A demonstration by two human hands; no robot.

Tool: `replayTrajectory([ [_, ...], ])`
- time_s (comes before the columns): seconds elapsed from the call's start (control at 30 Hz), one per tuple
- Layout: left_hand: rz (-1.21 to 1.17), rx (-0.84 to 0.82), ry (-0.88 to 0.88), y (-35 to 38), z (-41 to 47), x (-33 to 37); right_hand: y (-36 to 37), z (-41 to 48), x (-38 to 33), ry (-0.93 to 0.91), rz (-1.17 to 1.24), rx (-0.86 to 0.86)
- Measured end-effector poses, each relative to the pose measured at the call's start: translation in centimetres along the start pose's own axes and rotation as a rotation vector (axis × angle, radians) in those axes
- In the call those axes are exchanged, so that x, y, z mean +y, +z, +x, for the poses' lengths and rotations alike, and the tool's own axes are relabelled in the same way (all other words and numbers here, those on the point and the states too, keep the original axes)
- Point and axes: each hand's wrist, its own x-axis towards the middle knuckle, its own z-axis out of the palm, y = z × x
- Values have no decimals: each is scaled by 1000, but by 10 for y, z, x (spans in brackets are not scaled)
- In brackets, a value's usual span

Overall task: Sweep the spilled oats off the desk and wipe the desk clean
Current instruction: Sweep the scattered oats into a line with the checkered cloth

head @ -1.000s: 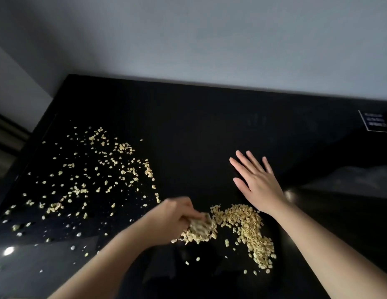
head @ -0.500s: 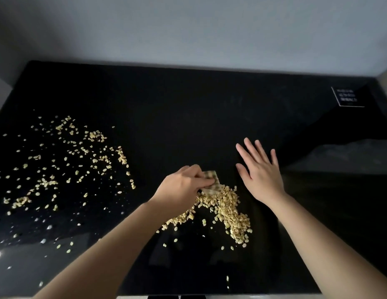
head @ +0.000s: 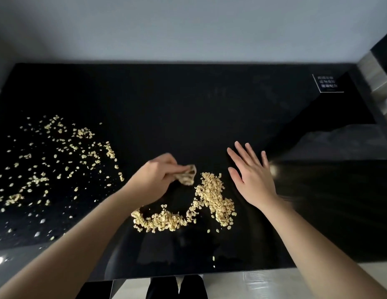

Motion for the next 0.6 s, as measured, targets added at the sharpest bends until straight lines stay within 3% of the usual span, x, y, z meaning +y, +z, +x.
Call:
replayTrajectory([
  [0.1, 14, 59, -18, 11, 42, 15, 2, -7, 2, 49, -1, 19],
  [0.23, 69, -28, 61, 42, 72, 34, 3, -14, 5, 116, 6, 53],
  [0.47, 118, -139, 222, 58, 38, 40, 4, -16, 6, 100, -7, 41],
  [0.6, 141, -175, 193, 55, 7, 34, 3, -25, 2, 107, -6, 21],
])
